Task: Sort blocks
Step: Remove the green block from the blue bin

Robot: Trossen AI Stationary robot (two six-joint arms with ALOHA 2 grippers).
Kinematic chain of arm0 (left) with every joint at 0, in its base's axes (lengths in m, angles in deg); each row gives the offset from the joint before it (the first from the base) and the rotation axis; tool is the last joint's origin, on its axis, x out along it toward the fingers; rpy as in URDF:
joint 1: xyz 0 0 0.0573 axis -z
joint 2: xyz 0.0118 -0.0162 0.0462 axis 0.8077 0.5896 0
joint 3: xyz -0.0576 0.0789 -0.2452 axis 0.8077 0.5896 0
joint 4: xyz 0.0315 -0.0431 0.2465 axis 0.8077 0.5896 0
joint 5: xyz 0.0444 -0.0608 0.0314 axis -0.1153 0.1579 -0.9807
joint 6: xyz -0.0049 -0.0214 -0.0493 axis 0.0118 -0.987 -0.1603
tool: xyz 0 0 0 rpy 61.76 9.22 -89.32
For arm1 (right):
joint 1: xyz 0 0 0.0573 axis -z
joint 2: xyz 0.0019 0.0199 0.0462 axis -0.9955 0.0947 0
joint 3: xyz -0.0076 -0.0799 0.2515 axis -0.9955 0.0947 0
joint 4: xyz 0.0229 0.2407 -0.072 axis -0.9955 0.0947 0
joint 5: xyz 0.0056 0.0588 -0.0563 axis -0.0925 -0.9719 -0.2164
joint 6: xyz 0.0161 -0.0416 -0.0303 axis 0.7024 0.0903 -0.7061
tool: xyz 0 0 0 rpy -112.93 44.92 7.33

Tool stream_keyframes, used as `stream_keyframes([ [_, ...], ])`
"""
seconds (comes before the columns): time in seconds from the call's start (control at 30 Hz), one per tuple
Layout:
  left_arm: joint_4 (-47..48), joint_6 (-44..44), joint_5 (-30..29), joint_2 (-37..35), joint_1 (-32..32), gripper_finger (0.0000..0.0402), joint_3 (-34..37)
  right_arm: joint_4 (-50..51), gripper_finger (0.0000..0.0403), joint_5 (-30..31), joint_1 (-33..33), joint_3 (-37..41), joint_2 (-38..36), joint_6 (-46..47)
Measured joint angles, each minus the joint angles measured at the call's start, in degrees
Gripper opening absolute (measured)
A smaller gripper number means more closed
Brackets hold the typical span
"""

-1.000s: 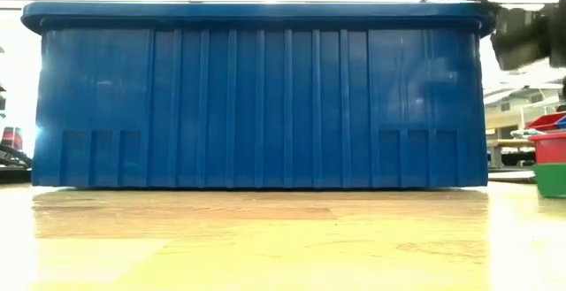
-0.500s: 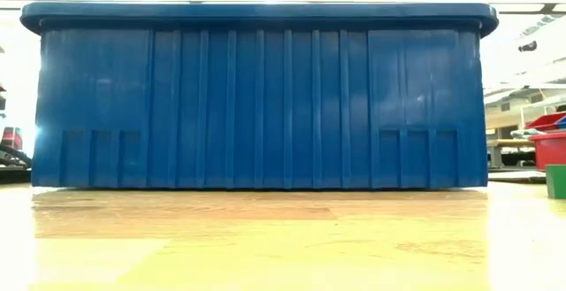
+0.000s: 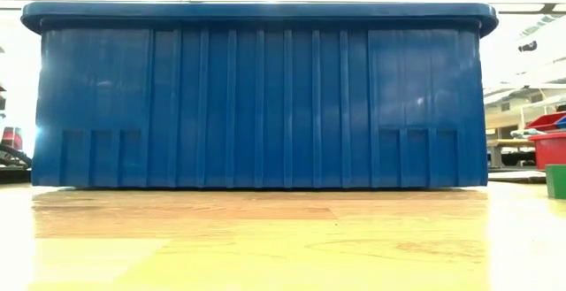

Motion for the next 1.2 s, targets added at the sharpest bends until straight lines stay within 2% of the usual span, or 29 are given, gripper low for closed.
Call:
stream_keyframes([
  [0.13, 0.0, -0.9, 2.1, -0.1, 0.0, 0.0227, 0.0, -3.6, 0.0246, -5.9, 9.5, 0.0, 3.8, -6.7],
  [0.3, 0.2, 1.6, -1.1, 0.5, -0.1, 0.0227, 0.0, -4.6, 0.0232, -13.2, 17.8, 0.0, 10.2, -9.4],
  [0.53, 0.2, 2.5, -5.0, 2.7, -0.1, 0.0227, 0.1, -8.4, 0.0218, -19.7, 23.7, 0.0, 17.8, -12.2],
  [0.67, 0.1, 3.6, -7.8, 5.4, -0.2, 0.0227, 0.0, -8.4, 0.0211, -20.5, 24.7, 0.0, 19.2, -12.2],
  [0.77, -1.2, 5.6, -9.5, 8.4, -0.9, 0.0227, 0.0, -8.4, 0.0206, -20.7, 24.6, 0.0, 17.3, -12.2],
  [1.0, -2.2, 11.4, -10.6, 17.2, -2.6, 0.0227, 0.0, -8.3, 0.0194, -20.5, 21.6, 0.0, 3.9, -11.3],
  [1.2, -2.2, 5.8, -11.3, 26.5, -3.5, 0.0219, 0.0, -7.4, 0.0186, -17.4, 18.1, 0.0, -5.6, -7.1],
])
